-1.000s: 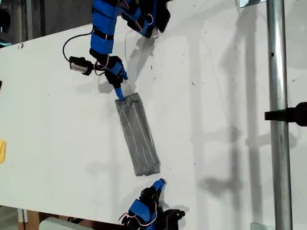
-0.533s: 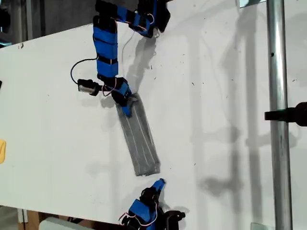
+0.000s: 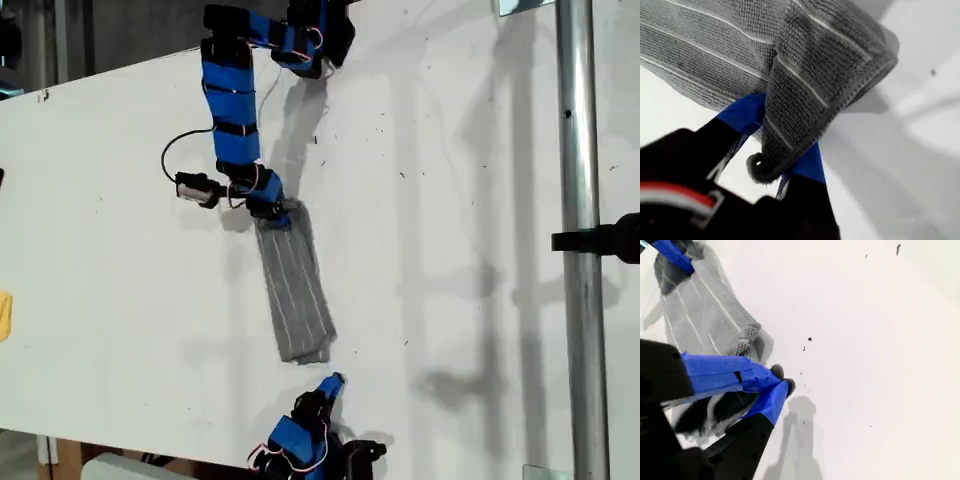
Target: Grasp corners of a towel and fold twice.
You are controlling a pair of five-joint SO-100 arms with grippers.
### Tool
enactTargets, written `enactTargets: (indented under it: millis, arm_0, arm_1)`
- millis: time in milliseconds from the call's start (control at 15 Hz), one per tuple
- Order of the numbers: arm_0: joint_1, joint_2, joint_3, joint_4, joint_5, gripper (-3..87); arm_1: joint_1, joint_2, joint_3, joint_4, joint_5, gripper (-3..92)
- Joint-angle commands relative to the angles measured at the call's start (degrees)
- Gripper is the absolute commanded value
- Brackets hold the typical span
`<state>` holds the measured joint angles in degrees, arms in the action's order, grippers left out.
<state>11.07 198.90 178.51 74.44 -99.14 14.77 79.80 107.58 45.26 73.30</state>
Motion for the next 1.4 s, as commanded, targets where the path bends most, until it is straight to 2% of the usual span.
enactTargets:
  millis: [0, 133, 267, 400, 467, 667, 733, 800, 867, 933, 1067, 1200, 1333]
  arm_0:
    - [-0.97, 0.18, 0.44, -0.44, 1.41, -2.6]
    - [-2.99, 0.18, 0.44, -0.44, 3.78, -2.6]
    - [-4.48, 0.18, 0.44, -0.44, 5.27, -2.6]
    - [-4.83, 0.18, 0.35, -0.44, 5.63, -2.6]
    - [-4.75, 0.18, 0.35, -0.44, 5.45, -2.6]
    - [-5.01, 0.18, 0.35, -0.53, 5.36, -2.6]
    - [-5.01, 0.18, 0.35, -0.53, 4.92, -2.5]
    - [-5.1, 0.18, 0.35, -0.53, 4.31, -2.4]
    - [-5.1, 0.18, 0.35, -0.53, 3.69, -1.9]
    - [-5.1, 0.18, 0.35, -0.53, 3.78, 1.7]
    - [-5.45, 0.18, 0.35, -0.53, 3.34, 4.8]
    - [-5.71, 0.18, 0.35, -0.53, 4.31, 4.8]
    - [-5.71, 0.18, 0.35, -0.44, 9.67, 4.8]
  arm_1:
    - [-1.32, 24.43, 11.69, 9.76, 1.85, -0.2]
    - [-2.81, 45.0, 18.02, 24.26, 5.71, -0.2]
    - [-5.36, 56.78, 14.59, 39.64, 9.58, -0.2]
    - [-6.5, 58.54, 6.24, 45.18, 9.58, -0.2]
    - [-6.59, 54.32, 2.81, 40.87, 7.38, -0.2]
    - [-7.56, 23.99, -6.59, 15.73, 1.93, -0.2]
    - [-8.7, 13.54, -12.83, 11.95, 1.14, -0.2]
    - [-9.76, 5.8, -18.63, 11.07, 0.62, 7.6]
    - [-9.84, 1.85, -22.68, 11.16, -0.26, 37.3]
    - [-9.58, 2.37, -24.43, 10.2, -3.16, 39.7]
    - [-6.5, 11.07, -25.22, 10.9, -8.44, 20.0]
    - [-3.78, 23.38, -22.32, 11.87, -12.39, 11.9]
    - [-1.05, 34.98, -11.07, 15.47, -11.07, 2.8]
